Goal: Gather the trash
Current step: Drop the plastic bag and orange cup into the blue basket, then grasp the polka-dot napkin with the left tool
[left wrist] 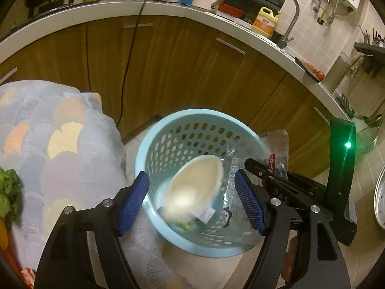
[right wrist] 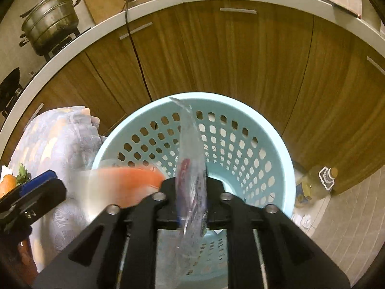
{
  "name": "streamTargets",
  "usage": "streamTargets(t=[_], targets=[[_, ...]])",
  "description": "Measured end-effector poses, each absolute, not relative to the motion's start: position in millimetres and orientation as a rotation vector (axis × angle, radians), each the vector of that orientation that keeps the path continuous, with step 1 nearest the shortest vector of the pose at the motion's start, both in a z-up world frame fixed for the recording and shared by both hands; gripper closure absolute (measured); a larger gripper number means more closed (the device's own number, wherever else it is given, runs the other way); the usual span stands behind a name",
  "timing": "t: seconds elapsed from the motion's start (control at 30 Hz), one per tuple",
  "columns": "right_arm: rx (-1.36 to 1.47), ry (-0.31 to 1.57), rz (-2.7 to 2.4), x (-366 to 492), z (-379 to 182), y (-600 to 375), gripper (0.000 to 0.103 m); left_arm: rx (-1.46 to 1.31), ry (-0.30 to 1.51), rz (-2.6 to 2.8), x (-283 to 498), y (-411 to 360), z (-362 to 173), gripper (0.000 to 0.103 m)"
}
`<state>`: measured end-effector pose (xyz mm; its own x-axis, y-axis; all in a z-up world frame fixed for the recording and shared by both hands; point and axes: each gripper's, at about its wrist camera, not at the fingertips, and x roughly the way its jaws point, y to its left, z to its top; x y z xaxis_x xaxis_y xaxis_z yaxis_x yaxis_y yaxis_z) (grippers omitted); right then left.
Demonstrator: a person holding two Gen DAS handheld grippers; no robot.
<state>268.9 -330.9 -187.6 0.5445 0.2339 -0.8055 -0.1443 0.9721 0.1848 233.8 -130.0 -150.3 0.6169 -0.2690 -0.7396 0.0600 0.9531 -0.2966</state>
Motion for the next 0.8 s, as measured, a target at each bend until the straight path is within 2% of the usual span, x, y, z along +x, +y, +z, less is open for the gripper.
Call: streamTargets(t=[0.03, 0.07, 0.57, 0.8], targets=[[0.101, 0.964, 0.221, 268, -187, -332, 0.073, -0.258, 0.888, -0.192, 233, -128, -150, 0.031], [0.097, 0.955, 0.216, 266, -185, -333, 0.072, -0.261, 0.888, -0.189, 232, -127, -149, 0.031], [0.100, 0.878, 0.313, 232, -140, -307, 0.072, -0.258, 0.762, -0.174, 179, -105, -101, 0.031], [0.064, 0.822, 0.476, 195, -107, -245, 0.072, -0.295, 0.638, -0.064, 116, -47, -63, 0.031]])
